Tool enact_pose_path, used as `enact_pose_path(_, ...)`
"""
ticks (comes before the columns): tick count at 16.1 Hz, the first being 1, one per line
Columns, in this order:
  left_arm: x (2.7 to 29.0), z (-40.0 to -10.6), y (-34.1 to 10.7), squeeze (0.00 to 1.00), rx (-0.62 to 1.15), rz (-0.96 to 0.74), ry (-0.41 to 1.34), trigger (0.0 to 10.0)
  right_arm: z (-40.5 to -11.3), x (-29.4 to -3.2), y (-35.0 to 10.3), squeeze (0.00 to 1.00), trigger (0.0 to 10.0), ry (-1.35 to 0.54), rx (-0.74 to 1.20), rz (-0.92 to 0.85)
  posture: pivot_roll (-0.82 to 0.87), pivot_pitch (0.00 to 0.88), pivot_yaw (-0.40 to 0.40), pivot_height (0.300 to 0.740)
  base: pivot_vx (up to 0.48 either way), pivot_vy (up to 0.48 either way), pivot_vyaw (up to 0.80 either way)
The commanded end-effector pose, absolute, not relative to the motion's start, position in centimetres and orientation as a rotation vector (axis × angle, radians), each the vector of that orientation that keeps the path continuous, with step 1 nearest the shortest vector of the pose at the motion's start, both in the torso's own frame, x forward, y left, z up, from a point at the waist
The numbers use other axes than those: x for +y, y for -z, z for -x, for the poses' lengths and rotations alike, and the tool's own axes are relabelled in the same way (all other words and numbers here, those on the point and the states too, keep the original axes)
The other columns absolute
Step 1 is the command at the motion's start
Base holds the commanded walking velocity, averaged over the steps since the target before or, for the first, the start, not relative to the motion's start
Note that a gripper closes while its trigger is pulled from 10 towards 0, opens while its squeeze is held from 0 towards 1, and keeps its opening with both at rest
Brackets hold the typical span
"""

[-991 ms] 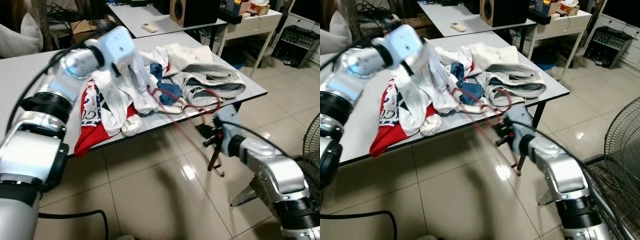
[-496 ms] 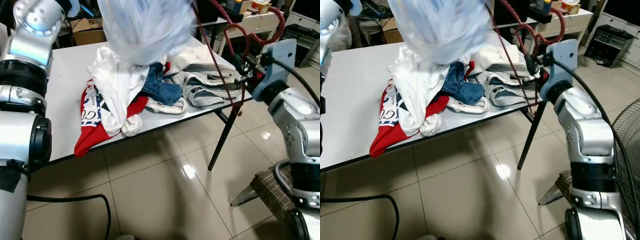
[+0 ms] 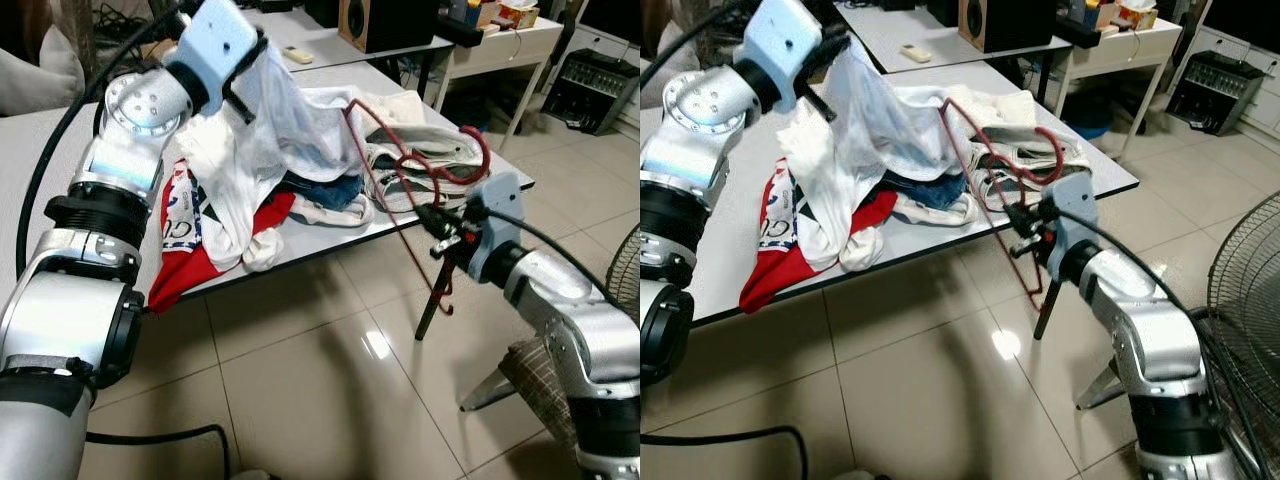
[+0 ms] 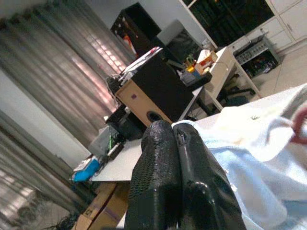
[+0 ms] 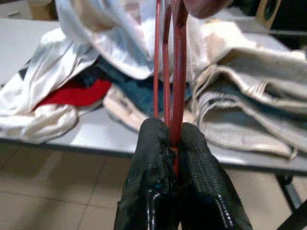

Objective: Hang hanger

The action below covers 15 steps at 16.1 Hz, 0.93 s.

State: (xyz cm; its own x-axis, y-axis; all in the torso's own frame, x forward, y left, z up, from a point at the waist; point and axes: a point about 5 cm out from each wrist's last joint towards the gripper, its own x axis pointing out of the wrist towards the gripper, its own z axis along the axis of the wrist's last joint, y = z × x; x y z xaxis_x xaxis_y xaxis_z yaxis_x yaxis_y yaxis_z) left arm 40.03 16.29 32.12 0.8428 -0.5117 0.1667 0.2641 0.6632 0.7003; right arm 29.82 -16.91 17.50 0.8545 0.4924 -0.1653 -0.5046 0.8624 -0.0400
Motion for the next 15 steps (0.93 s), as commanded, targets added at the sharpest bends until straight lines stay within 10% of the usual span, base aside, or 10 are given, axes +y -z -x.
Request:
enact_pose_path(1,16.3,-39.9,-32.1,0.00,-0.362,-0.699,0.458,0.0,-29.5,-16.6,-17.3,0.00,10.0,-0.540,0.172,0.080,-0.16,0.000,0.055,0.740,0.000,0.000,0.00)
enact_pose_path(15,15.1,-38.3,-32.3,0.00,-0.451,-0.596,0.460,0.0,-28.2,-15.6,-14.4,0.00,10.0,-0.711,0.284,0.135,-0.15,0.000,0.053,0.740,0.000,0.000,0.00)
